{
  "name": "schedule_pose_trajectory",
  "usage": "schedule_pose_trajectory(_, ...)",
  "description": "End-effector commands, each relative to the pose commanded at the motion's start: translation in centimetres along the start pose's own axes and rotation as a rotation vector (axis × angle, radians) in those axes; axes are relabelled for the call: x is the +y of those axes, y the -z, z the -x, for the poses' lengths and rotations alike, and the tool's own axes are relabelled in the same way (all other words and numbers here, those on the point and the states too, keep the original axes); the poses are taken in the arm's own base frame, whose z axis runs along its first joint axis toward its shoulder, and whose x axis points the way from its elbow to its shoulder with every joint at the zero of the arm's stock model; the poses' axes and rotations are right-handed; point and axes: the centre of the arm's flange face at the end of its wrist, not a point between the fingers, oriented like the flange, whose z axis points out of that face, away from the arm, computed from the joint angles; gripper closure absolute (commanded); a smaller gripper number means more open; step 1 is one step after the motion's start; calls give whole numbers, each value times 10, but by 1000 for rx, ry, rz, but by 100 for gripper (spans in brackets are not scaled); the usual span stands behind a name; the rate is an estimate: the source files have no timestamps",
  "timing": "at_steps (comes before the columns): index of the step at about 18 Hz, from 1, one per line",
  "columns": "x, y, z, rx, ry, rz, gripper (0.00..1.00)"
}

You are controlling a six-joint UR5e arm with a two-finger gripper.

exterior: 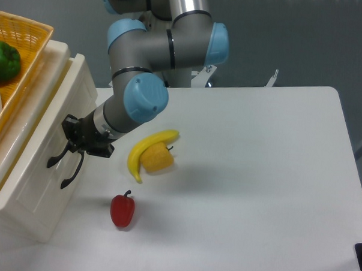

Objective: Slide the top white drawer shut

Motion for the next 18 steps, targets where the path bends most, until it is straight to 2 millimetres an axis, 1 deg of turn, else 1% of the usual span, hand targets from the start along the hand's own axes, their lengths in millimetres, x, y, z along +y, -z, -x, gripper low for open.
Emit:
schedule_pose_trajectory(1, -1, 0, 1, -3, -4, -4, 93)
schedule_pose_trajectory(4, -5, -3, -6, -13, -27, -12, 92)
schedule_pose_trajectory(9, -6, -6, -6, -14, -37, -12, 89)
schedule_pose_trajectory(11, -7, -8, -5, -15, -45, -13, 72)
schedule_pose_trajectory(12, -7, -6, -2, -16, -43, -16, 64)
schedule_pose_trajectory(13, -8, -1, 0, -22, -43, -24, 53)
schedule_pose_trajectory(14, -6, 6, 9, -27, -31, -36, 38)
schedule_pose_trajectory(15, -6, 16, 18, -38, -21, -57, 4)
schedule_pose_trajectory(16, -5, 23, 21, -48, -18, -68, 0)
schedule_pose_trajectory(18, 1, 47, 39, -109, 3, -81, 0)
